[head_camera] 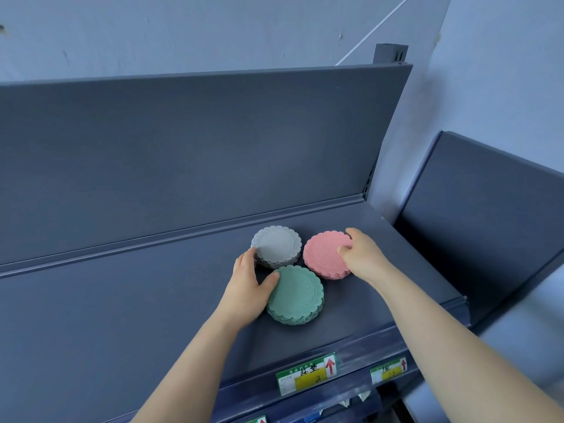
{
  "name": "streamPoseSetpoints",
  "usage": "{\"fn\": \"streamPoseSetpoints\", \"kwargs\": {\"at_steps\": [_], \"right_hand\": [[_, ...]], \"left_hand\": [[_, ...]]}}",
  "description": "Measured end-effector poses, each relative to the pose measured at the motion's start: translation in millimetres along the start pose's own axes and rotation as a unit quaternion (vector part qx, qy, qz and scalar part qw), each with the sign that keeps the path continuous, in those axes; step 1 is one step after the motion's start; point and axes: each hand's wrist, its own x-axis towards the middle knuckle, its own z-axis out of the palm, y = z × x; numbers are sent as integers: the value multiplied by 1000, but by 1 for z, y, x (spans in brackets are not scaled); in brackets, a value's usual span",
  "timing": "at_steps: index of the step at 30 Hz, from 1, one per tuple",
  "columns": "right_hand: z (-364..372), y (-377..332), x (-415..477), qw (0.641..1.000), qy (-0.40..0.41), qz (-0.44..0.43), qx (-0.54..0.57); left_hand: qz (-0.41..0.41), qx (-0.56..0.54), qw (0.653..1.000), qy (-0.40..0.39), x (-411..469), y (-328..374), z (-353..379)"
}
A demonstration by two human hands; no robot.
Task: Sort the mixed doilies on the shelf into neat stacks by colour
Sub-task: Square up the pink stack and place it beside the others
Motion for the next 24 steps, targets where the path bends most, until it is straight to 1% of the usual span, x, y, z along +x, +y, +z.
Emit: {"fn": "streamPoseSetpoints", "kwargs": {"at_steps": [4, 6, 12, 16, 18, 20, 22, 24], "right_hand": [[4, 1, -1, 999, 23, -1, -30], [6, 1, -2, 999, 28, -16, -43], [9, 3, -11, 986, 50, -87, -134], [2, -8, -24, 963, 97, -164, -191], [3, -24, -35, 952, 103, -208, -200], [7, -47, -49, 946, 96, -240, -197], [14, -74, -64, 937, 78, -275, -202], [26, -102, -79, 925, 51, -328, -185]], "left_hand": [[3, -2, 1000, -1, 1, 0, 0], [1, 0, 1000, 1, 1, 0, 0], [-1, 5, 1000, 7, 1, 0, 2], [-2, 23, 1000, 18, -1, 7, -2], [10, 52, 998, 33, -6, 11, -9], [26, 108, 992, 58, -15, 15, -23], [43, 172, 980, 89, -29, 16, -43], [46, 230, 965, 114, -47, 14, -68]]}}
